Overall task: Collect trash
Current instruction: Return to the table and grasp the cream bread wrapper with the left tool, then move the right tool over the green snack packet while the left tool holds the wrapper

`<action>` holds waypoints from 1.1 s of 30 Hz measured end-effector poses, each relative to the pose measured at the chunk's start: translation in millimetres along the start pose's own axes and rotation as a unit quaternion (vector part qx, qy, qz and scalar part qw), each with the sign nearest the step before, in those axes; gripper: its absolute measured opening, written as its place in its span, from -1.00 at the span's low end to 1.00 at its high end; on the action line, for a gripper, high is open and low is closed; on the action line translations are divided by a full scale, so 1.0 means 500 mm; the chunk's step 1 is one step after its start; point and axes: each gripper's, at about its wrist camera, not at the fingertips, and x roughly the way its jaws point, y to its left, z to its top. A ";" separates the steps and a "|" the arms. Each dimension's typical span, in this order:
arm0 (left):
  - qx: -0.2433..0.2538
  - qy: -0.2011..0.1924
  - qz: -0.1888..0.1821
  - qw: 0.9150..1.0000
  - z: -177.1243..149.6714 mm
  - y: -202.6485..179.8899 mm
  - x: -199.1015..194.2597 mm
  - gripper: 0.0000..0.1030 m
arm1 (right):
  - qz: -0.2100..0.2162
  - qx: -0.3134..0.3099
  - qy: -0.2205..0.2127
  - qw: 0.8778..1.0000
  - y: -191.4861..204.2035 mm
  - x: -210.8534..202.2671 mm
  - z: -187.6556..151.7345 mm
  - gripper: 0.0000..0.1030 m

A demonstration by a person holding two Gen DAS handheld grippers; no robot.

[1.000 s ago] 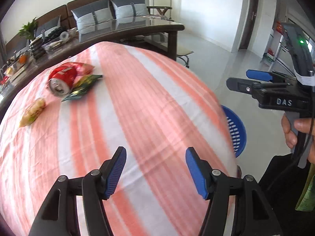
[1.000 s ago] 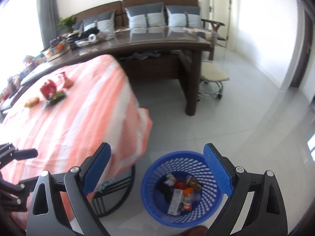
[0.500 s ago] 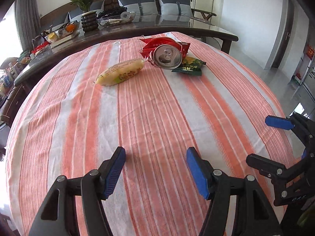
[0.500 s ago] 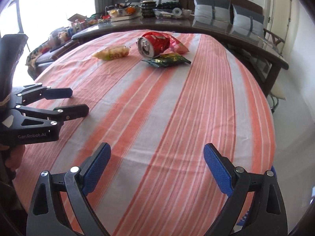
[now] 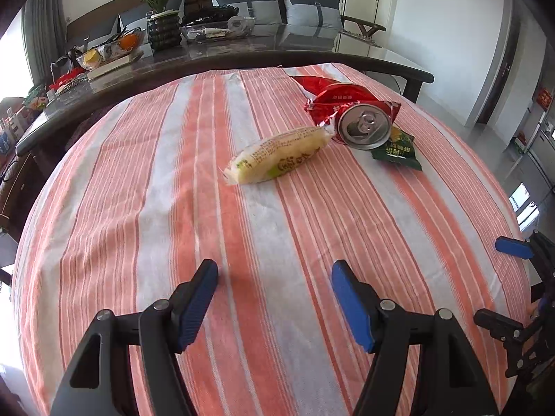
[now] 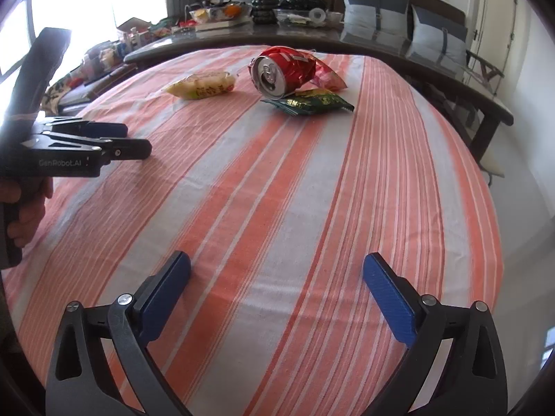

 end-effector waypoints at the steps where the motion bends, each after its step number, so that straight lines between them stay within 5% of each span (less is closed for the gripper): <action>1: 0.003 0.003 -0.005 1.000 0.015 0.014 0.008 0.35 | 0.001 0.000 0.000 1.000 0.000 0.000 -0.001 0.94; 7: 0.047 0.011 -0.027 0.998 0.095 0.054 0.050 0.35 | 0.002 0.000 -0.001 1.000 0.000 -0.001 -0.001 0.96; 12: 0.115 0.022 -0.071 0.991 0.126 0.024 0.075 0.35 | 0.003 0.000 -0.001 1.000 0.000 -0.001 -0.001 0.97; 16: 0.163 0.029 -0.065 0.984 0.136 -0.007 0.097 0.36 | 0.002 0.000 -0.001 1.000 0.000 -0.001 -0.001 0.97; 21: 0.147 0.021 -0.073 0.986 0.145 0.002 0.101 0.34 | 0.003 0.000 -0.001 1.000 -0.001 -0.001 -0.002 0.97; 23: 0.136 0.024 -0.091 0.986 0.143 0.008 0.100 -0.26 | 0.003 0.000 -0.001 1.000 -0.001 -0.001 -0.002 0.97; 25: 0.126 0.024 -0.093 0.987 0.139 0.007 0.093 -0.52 | 0.003 0.000 -0.001 1.000 -0.001 -0.001 -0.002 0.97; 33: 0.020 0.033 -0.026 0.999 0.050 -0.016 0.022 -0.54 | 0.002 0.001 -0.001 1.000 -0.002 -0.002 -0.002 0.97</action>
